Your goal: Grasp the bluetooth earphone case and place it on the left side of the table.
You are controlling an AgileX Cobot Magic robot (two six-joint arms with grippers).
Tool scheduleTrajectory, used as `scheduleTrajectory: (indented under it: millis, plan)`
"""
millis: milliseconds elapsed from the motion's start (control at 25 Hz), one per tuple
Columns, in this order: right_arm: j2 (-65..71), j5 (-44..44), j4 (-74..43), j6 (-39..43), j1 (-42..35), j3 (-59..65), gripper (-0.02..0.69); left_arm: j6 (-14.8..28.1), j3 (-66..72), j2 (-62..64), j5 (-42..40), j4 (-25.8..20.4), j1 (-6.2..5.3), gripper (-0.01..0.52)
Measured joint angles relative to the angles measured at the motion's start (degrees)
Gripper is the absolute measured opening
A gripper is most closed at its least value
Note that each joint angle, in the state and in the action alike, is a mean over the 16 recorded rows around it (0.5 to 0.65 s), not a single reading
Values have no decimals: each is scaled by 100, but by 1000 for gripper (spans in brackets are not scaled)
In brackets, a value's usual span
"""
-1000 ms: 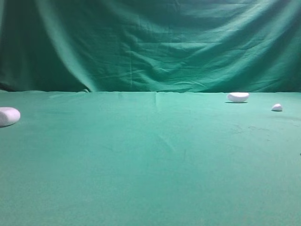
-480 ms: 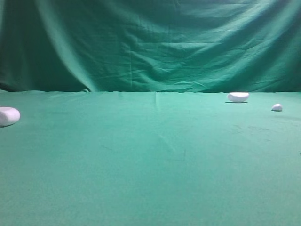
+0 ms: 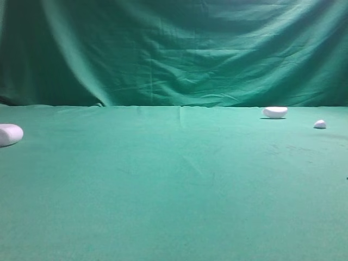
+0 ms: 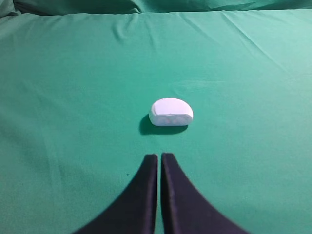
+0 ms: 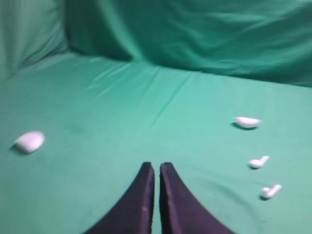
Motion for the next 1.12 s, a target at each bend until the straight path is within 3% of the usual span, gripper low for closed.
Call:
scheduleTrajectory:
  millis: [440,1120]
  plan:
    - [-1406,-642,254,1,-1663,1906,0,0,0,0,0,0,0,0]
    - [-1675,-629,237,35,-1886,2409,0,0,0,0,0,0,0,0]
